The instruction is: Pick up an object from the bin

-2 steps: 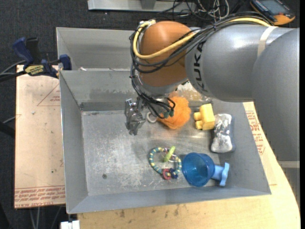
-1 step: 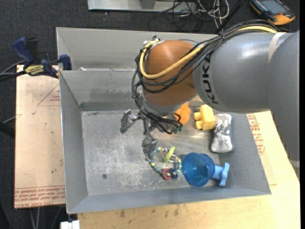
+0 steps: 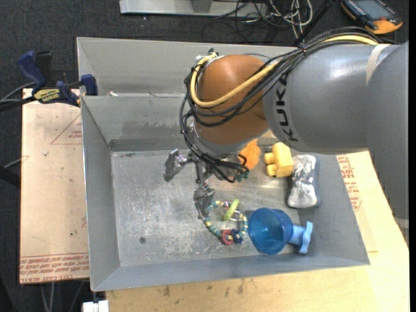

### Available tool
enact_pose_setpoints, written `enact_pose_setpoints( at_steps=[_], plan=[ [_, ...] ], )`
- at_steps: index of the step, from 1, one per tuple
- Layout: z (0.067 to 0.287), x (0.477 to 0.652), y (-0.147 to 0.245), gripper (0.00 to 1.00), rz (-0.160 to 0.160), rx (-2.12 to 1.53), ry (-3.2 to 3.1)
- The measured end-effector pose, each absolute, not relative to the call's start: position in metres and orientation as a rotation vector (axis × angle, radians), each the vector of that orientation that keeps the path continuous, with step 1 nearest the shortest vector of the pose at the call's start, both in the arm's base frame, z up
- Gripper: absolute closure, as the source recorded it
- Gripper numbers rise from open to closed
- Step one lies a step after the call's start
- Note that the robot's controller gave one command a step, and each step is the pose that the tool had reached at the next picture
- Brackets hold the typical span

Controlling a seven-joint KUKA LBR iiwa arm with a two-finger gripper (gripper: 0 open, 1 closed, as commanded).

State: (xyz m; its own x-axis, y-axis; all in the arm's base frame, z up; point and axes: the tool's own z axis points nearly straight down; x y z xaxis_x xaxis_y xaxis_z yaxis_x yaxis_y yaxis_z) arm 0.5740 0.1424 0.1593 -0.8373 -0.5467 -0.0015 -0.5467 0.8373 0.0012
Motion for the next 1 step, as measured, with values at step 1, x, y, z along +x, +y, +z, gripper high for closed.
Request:
enact_pose_setpoints(
  at_steps=[1],
  plan=[
    [0.1566,0.5658,0.1250,0.00,0.005,-1.054,2.956]
  ],
)
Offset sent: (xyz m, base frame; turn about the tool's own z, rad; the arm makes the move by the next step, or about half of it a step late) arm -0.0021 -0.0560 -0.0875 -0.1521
